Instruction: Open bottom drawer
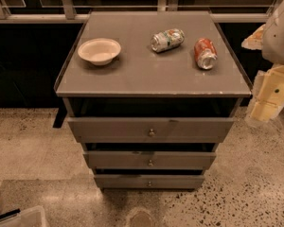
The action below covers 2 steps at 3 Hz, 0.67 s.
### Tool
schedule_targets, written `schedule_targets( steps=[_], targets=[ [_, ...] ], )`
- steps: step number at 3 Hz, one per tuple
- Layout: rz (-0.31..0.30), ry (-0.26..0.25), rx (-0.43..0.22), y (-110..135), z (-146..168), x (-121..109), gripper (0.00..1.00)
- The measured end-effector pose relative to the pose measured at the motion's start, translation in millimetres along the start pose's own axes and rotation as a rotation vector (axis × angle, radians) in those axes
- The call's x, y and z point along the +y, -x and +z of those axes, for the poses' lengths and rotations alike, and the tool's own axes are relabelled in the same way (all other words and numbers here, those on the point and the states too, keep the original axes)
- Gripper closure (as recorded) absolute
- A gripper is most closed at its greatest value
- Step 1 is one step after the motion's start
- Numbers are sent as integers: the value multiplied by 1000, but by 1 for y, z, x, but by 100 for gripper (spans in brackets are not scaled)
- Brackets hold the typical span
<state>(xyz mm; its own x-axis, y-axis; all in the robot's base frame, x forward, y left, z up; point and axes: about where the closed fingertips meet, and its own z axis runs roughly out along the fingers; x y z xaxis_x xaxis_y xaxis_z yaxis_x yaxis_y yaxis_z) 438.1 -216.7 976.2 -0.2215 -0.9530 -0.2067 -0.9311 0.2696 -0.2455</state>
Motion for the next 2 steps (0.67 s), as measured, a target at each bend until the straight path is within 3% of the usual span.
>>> schedule_targets(
  steps=[1, 2],
  targets=[
    [0, 0, 0, 0, 0, 0, 0],
    [13, -2, -63, -4, 16, 8, 0]
  ],
)
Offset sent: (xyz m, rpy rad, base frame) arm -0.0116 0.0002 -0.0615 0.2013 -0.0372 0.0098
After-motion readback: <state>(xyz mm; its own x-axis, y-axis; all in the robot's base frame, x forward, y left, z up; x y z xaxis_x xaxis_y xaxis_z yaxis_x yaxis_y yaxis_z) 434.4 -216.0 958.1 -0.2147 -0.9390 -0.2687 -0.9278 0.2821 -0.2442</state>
